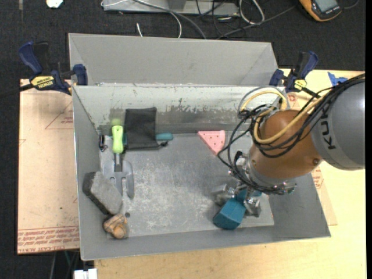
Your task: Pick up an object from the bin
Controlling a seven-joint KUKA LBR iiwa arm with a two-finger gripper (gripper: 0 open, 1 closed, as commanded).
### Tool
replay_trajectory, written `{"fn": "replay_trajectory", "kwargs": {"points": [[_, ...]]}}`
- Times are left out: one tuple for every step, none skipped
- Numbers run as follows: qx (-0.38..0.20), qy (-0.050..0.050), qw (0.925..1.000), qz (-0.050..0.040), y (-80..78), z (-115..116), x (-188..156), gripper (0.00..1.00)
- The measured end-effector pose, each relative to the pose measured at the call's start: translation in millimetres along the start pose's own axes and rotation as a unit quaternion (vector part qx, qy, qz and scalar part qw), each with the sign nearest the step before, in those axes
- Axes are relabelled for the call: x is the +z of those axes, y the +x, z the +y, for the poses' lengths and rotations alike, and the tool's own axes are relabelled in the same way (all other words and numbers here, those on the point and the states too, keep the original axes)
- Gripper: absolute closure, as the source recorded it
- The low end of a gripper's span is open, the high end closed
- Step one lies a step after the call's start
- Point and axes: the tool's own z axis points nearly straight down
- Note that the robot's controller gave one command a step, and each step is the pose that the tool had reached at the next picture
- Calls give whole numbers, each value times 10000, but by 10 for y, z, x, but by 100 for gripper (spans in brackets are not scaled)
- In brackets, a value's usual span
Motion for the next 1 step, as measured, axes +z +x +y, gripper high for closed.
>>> {"fn": "replay_trajectory", "kwargs": {"points": [[-241,9,9997,-10,-1,9,-47,100]]}}
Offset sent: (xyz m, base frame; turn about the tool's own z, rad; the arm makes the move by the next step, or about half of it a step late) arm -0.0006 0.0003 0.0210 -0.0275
